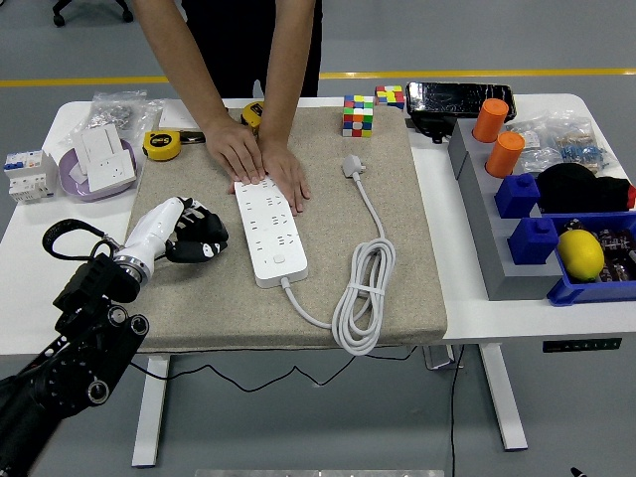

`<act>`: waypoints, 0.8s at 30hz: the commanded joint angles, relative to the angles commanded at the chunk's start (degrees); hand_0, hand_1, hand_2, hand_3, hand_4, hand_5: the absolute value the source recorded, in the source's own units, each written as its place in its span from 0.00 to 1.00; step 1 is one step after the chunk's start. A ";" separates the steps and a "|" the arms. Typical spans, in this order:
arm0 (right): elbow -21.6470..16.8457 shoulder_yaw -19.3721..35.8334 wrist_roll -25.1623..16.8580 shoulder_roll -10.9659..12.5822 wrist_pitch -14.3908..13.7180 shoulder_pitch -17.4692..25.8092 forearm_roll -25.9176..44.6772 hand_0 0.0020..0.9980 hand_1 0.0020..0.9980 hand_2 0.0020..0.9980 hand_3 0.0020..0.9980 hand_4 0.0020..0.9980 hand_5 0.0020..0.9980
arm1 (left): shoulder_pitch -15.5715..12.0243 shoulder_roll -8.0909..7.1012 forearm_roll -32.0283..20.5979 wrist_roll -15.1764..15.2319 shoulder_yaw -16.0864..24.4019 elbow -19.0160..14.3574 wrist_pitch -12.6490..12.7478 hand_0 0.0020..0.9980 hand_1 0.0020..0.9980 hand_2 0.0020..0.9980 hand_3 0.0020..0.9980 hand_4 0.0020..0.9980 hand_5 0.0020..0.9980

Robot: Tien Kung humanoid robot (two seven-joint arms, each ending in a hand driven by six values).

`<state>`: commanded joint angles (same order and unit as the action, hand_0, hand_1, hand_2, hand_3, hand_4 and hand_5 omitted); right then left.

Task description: Pick up the plug,place it near the board,insert it into the board,press the button

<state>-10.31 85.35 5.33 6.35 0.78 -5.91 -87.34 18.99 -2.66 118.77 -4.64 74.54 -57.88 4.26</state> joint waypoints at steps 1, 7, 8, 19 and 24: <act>0.00 0.02 0.00 0.00 0.01 0.00 -0.03 0.84 0.75 0.74 0.77 1.00 0.90 | -0.02 -0.03 -0.20 0.02 -0.02 -0.01 -0.12 0.71 0.79 0.74 0.67 0.90 0.22; 0.00 0.10 0.03 0.03 0.03 -0.07 -0.07 0.84 0.75 0.74 0.77 1.00 0.90 | 0.20 -0.11 -0.67 0.16 0.26 -0.23 -0.52 0.77 0.86 0.82 0.81 1.00 0.34; 0.00 0.10 0.02 0.03 0.03 -0.09 -0.03 0.84 0.75 0.74 0.77 1.00 0.90 | 0.23 -0.13 -0.83 0.23 0.31 -0.28 -0.60 0.77 0.86 0.82 0.81 1.00 0.34; 0.00 0.16 0.01 -0.11 -0.04 -0.16 0.19 0.84 0.75 0.74 0.77 1.00 0.89 | -0.36 0.03 -10.42 3.11 2.95 -3.64 -2.34 0.92 0.99 0.94 0.92 1.00 1.00; 0.00 0.21 -0.01 -0.16 -0.06 -0.11 0.20 0.84 0.75 0.74 0.77 1.00 0.89 | -2.59 0.92 -21.82 5.98 3.61 -7.91 -0.85 0.92 0.99 0.94 0.92 1.00 1.00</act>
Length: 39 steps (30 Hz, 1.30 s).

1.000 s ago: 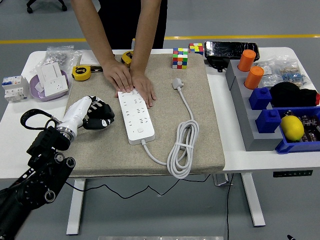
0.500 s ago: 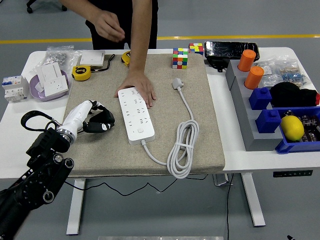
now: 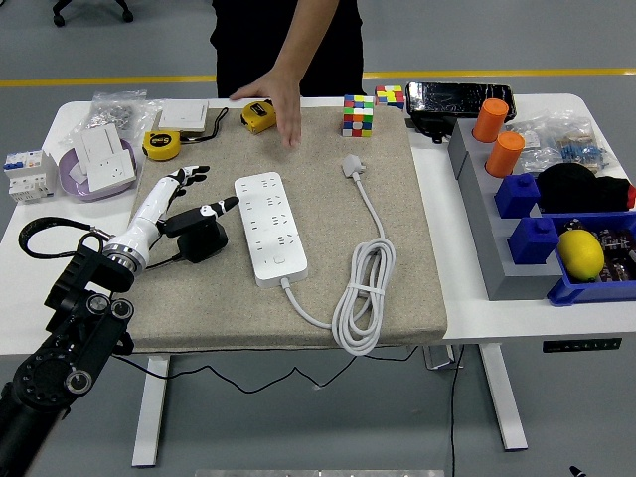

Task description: Pick up the plug,place it near the board,insert it into the board,press the button

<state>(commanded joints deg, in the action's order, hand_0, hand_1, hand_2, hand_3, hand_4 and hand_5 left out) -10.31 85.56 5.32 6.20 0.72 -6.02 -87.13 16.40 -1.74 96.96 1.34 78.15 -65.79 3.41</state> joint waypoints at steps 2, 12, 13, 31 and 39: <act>0.00 0.05 0.01 -0.04 0.00 0.04 -0.02 0.84 0.75 0.74 0.77 1.00 0.89 | -1.30 0.53 -4.84 1.97 -0.38 -2.57 -0.04 0.97 1.00 0.98 0.95 1.00 1.00; 0.00 0.13 -0.03 -0.22 -0.02 0.32 0.07 0.84 0.75 0.74 0.77 1.00 0.89 | -6.47 1.64 -29.05 12.69 -0.72 -12.73 -0.62 1.00 1.00 1.00 0.99 1.00 1.00; 0.00 0.13 -0.04 -0.25 -0.02 0.33 0.07 0.84 0.75 0.74 0.77 1.00 0.88 | -6.82 1.74 -31.66 12.94 -0.09 -13.24 -0.74 1.00 1.00 0.97 0.96 1.00 1.00; 0.00 0.09 -0.01 -0.42 0.11 0.28 -0.42 0.84 0.75 0.74 0.77 1.00 0.88 | -10.64 0.41 -58.47 9.11 6.79 -12.23 -2.89 1.00 1.00 0.95 0.94 1.00 1.00; 0.00 0.24 -0.01 -0.53 0.12 0.44 -0.64 0.84 0.75 0.74 0.77 1.00 0.88 | -11.72 0.33 -55.26 7.92 7.25 -12.56 -3.06 1.00 1.00 0.94 0.93 1.00 1.00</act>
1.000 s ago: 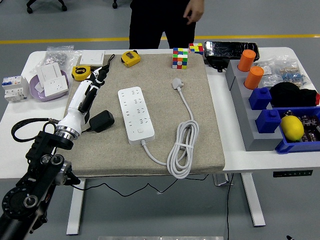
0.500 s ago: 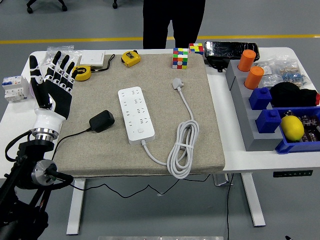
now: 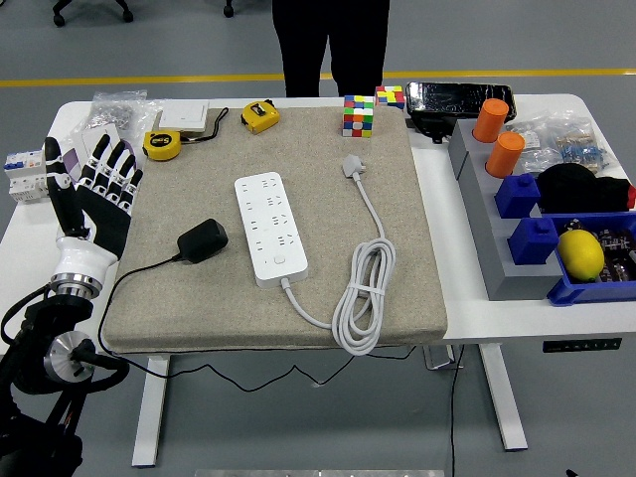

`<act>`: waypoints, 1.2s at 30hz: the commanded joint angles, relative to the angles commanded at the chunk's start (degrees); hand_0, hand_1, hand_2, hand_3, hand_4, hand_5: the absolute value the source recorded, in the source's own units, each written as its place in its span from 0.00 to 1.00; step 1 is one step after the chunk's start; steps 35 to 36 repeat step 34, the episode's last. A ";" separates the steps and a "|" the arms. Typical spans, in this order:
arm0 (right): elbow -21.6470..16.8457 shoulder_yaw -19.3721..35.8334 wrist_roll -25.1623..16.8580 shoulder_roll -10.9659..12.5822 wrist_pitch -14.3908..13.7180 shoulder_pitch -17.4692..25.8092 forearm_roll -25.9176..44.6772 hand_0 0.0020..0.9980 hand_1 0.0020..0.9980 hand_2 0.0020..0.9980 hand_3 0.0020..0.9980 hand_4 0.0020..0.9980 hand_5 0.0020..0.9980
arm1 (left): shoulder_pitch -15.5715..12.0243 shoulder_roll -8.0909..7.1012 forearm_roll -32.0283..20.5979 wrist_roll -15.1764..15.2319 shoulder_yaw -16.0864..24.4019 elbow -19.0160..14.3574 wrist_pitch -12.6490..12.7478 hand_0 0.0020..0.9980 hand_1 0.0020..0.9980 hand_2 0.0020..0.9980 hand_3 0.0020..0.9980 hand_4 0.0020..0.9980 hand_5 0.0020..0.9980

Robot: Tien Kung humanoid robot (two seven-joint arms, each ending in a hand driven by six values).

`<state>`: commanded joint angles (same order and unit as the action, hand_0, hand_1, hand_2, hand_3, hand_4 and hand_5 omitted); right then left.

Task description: Pick up the plug,place it near the board,insert it into the board,press the button

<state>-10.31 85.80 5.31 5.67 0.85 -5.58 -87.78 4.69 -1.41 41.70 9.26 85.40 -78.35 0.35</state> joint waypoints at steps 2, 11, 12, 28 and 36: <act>0.00 0.11 0.02 -0.04 0.00 0.07 -0.09 0.84 0.75 0.74 0.77 1.00 0.88 | -0.15 -0.08 0.58 -0.06 0.14 -0.28 0.02 1.00 1.00 0.94 0.93 1.00 1.00; 0.00 0.33 -0.06 -0.16 0.00 -0.03 -0.14 0.84 0.75 0.74 0.77 1.00 0.88 | -0.36 -0.09 6.06 0.05 1.13 -1.43 1.25 0.99 0.95 0.90 0.90 1.00 1.00; 0.00 0.40 -0.06 -0.17 -0.02 -0.02 -0.15 0.84 0.75 0.74 0.77 1.00 0.88 | -0.45 -0.08 6.92 -0.02 1.21 -1.63 1.47 0.99 0.95 0.90 0.90 1.00 1.00; 0.00 0.93 -0.10 -0.30 -0.09 0.32 -0.48 0.85 0.75 0.74 0.77 1.00 0.88 | -0.84 0.09 20.78 -2.40 3.80 -4.21 4.05 0.94 0.91 0.86 0.86 1.00 1.00; 0.00 0.94 -0.19 -0.32 -0.09 0.33 -0.40 0.85 0.75 0.74 0.77 1.00 0.88 | -0.94 -0.24 22.44 -2.38 4.82 -4.57 4.61 0.94 0.91 0.86 0.86 1.00 1.00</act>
